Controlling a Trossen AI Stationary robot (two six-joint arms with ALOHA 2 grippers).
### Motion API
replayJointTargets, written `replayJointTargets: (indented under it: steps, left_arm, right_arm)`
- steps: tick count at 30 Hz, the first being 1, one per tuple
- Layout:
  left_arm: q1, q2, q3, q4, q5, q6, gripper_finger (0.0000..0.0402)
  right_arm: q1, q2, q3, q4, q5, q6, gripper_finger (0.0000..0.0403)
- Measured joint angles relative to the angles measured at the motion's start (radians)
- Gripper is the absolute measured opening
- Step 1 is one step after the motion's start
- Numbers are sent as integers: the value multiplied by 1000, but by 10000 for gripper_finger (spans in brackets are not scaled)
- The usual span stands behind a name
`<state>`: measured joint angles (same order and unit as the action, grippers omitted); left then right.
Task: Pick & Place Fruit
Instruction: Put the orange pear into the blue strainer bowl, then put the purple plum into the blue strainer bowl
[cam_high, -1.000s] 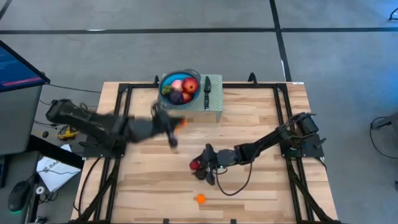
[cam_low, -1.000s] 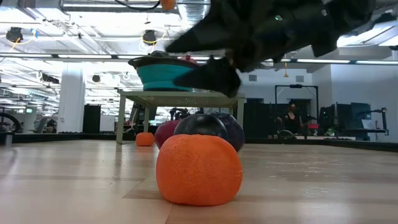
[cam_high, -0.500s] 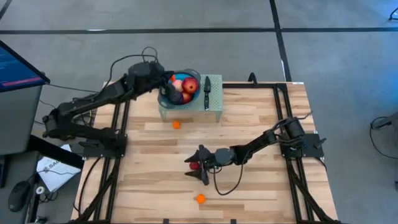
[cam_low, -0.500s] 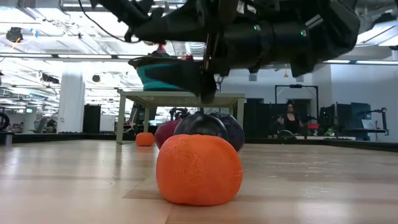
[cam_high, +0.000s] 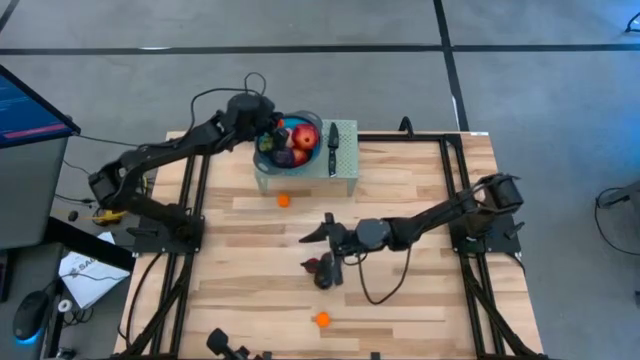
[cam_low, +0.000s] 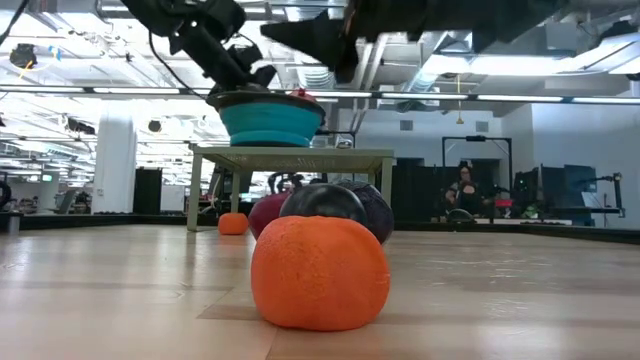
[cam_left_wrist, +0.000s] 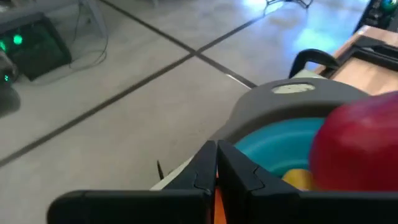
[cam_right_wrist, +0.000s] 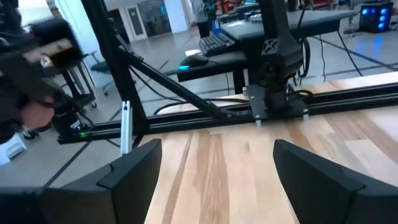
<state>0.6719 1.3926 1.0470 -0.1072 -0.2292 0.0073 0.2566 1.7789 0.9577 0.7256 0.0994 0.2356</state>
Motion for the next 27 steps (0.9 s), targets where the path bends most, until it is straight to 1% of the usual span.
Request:
replayJointTargets:
  steps: [5, 10, 14, 19, 23, 27]
  left_arm:
    - [9, 14, 0, 0, -2, -43, 2]
    - [3, 3, 0, -8, -3, -57, 14]
    - [4, 2, 0, -7, -2, -68, 38]
    - [4, 2, 0, -6, -2, -68, 81]
    - [4, -34, -2, -3, -7, -67, 111]
    - [-2, -109, -2, -8, -8, -67, 130]
  right_arm:
    - [27, -65, 0, -104, 1, -2, 302]
    - [54, -75, 0, -111, 4, -32, 302]
    - [58, -75, 0, -113, 4, -34, 302]
    - [57, -74, 0, -132, 6, -34, 302]
    - [58, -85, -1, -238, 20, -6, 302]
    - [56, -112, -1, -373, 96, 0, 302]
